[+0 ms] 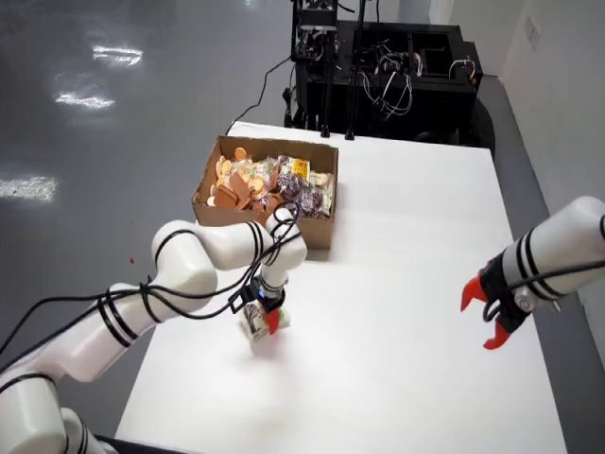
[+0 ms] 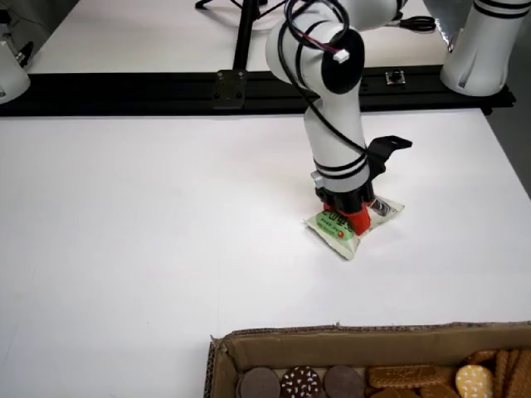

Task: Grasp a snack and put it in the bin.

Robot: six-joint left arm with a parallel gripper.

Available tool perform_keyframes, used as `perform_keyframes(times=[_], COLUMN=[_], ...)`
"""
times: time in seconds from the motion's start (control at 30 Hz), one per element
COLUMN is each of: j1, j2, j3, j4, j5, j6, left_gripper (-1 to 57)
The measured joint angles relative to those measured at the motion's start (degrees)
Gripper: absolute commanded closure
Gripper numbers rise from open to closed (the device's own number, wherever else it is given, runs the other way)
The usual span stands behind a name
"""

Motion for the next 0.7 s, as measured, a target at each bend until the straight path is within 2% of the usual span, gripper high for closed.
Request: perform_keyframes(times=[0.3, 0.7], j1=[-1.52, -4.31], j2=[0.93, 0.39], j3=[-2.09, -3.42], j4=[-1.32, -1.05], j5=[-0.02, -0.12], j6=[0.00, -0.01], left_gripper=[42.7, 46.2])
